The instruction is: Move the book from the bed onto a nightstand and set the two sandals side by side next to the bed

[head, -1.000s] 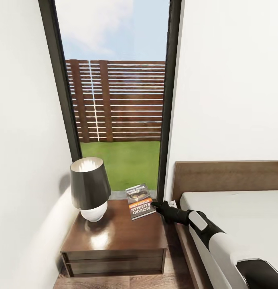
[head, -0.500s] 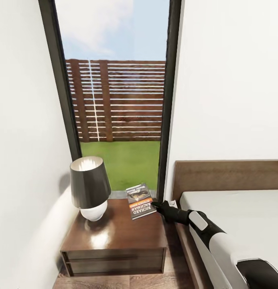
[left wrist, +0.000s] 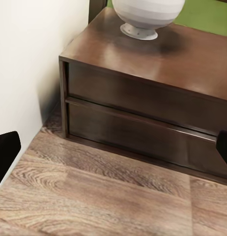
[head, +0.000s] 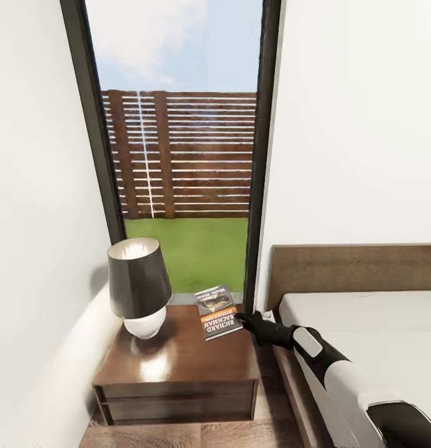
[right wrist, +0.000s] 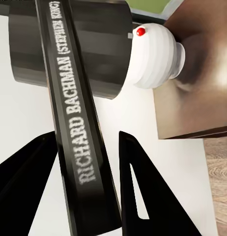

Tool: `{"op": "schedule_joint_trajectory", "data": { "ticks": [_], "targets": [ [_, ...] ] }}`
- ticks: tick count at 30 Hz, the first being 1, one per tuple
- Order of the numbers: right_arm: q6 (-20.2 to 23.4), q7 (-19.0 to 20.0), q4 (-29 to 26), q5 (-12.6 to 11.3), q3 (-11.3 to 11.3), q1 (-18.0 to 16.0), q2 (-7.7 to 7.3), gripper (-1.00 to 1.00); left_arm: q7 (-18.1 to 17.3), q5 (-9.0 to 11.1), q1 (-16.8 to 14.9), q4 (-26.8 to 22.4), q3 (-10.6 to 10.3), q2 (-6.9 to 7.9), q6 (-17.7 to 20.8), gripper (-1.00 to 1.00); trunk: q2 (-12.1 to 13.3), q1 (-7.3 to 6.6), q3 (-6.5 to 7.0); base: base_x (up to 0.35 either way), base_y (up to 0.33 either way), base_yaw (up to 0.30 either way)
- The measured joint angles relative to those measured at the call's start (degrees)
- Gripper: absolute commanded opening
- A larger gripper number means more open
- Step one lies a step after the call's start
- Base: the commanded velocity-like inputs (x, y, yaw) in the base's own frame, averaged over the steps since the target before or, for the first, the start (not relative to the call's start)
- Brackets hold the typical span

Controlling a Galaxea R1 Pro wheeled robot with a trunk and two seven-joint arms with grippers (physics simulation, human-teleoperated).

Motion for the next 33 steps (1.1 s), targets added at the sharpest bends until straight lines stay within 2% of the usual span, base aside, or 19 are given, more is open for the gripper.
{"op": "schedule_joint_trajectory", "data": {
  "ticks": [22,33],
  "targets": [
    [-0.25,-0.43,0.22,0.02,0.05,0.01,-0.02,-1.00,0.05,0.00,-0.03,0.00,0.00,0.00,0.12,1.00,-8.83,4.83,-3.95,0.000,0.000,0.000],
    [-0.25,-0.84,0.57,0.37,0.11,0.02,0.05,-1.00,-0.01,0.00,-0.02,0.00,0.00,0.01,0.47,1.00,-8.84,4.84,-3.96,0.000,0.000,0.000]
  ]
}}
